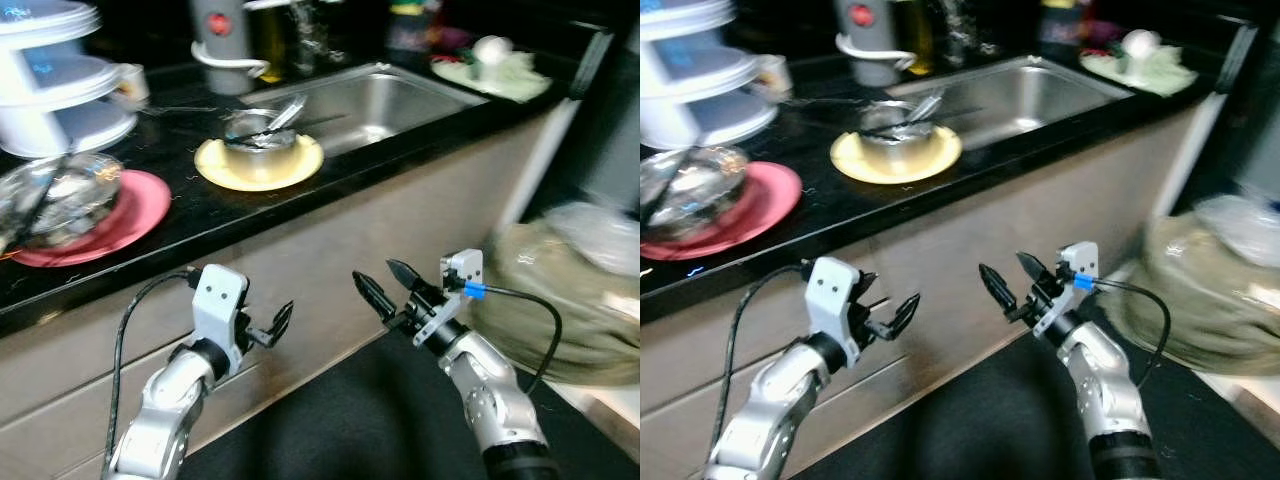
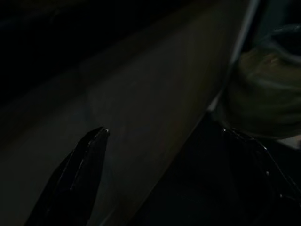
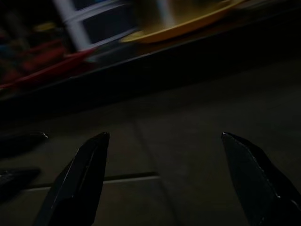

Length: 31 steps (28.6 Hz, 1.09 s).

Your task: Kitchen organization

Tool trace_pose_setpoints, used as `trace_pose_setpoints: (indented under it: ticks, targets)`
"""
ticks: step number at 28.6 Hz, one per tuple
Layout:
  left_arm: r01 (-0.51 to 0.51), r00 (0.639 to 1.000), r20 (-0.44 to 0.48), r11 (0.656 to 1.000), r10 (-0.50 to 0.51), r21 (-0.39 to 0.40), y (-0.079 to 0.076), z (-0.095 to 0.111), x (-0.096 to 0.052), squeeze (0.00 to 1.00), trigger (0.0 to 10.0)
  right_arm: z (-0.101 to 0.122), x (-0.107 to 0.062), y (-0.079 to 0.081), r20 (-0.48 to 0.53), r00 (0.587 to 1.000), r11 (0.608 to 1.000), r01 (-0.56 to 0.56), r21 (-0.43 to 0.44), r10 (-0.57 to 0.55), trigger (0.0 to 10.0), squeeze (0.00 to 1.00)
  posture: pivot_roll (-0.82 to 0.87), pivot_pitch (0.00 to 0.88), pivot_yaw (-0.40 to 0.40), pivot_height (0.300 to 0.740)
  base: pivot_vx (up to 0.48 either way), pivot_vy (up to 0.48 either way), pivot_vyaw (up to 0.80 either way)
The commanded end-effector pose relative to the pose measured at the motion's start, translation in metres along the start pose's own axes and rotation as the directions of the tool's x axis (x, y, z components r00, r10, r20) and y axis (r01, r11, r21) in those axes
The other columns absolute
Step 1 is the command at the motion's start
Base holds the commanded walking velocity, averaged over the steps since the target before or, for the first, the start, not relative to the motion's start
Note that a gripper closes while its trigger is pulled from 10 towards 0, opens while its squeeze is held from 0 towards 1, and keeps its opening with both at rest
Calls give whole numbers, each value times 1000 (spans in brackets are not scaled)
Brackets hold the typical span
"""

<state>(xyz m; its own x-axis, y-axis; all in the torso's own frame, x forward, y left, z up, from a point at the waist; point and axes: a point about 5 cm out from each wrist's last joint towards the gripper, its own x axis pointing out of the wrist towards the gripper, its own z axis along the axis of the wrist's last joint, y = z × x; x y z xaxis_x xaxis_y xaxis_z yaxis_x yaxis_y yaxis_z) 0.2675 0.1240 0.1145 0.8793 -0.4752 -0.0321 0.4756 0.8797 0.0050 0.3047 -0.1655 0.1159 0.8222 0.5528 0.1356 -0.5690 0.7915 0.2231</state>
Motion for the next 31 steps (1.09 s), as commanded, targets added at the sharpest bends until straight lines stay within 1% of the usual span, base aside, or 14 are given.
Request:
trace_pose_setpoints:
  ticks: [1, 11, 14, 17, 19, 21, 22, 23, 25, 28, 29, 31]
  targets:
    - [1, 1000, -6, 1000, -1, 18, -1, 2, 1, 0, 10000, 0, -1, -1, 2, 1000, 1000, 8, 15, -8, 10000, 0, -2, 44, -27, 740, 0, 0, 800]
    - [-9, 1000, -14, 1000, 10, 2, 0, 2, 5, 0, 10000, -1, 0, -1, -4, 1000, 1000, 9, 12, -9, 10000, 0, -3, 30, -24, 740, 0, 0, 800]
    - [-18, 1000, -18, 1000, 19, 8, 1, 2, 4, 0, 10000, -1, 0, -4, -7, 999, 999, 38, -3, -38, 10000, 0, -3, 23, -22, 740, 0, 0, 800]
    - [-35, 999, -22, 999, 36, 29, 2, 1, 2, 0, 10000, -1, -2, -8, -4, 998, 997, 70, -12, -70, 10000, 0, -2, 19, -21, 740, 0, 0, 0]
    - [-70, 997, -18, 997, 70, 40, 4, 0, -2, 0, 10000, 0, -6, -12, -1, 996, 996, 94, -11, -94, 10000, 0, 1, 12, -22, 740, 0, 0, 0]
    - [-126, 992, -15, 991, 127, 42, 5, -1, -10, 0, 10000, 0, -11, -10, 0, 994, 993, 109, -37, -109, 10000, 0, 3, 11, -20, 740, 0, 0, 0]
    - [-126, 992, -15, 991, 127, 42, 5, -1, -10, 0, 10000, 0, -11, -10, 0, 994, 993, 109, -37, -109, 10000, 0, 3, 11, -20, 740, 0, 0, 0]
    - [-193, 981, -12, 981, 194, 33, 4, -4, -20, 0, 10000, -2, -18, 2, 17, 990, 989, 139, -58, -139, 10000, 0, 3, 8, -26, 740, 0, 0, 0]
    - [-231, 973, -13, 973, 231, 26, 3, -6, -28, 0, 10000, -3, -23, 11, 33, 985, 982, 169, -79, -167, 10000, 0, 2, 9, -26, 740, 0, 0, 0]
    - [-252, 968, -8, 967, 252, 27, 3, -6, -33, 0, 10000, 0, -31, 16, 58, 976, 970, 216, -114, -211, 10000, 0, 2, 11, -26, 740, 0, 0, 0]
    - [-255, 967, -8, 966, 255, 32, 2, -6, -34, 0, 10000, 3, -35, 12, 72, 961, 954, 274, -123, -266, 10000, 0, -5, 17, -19, 740, 0, 0, 0]
    - [-254, 967, -9, 966, 255, 38, 2, -6, -34, 0, 10000, 3, -36, 11, 73, 957, 948, 289, -133, -281, 10000, 0, -5, 18, -18, 740, 0, 0, 0]
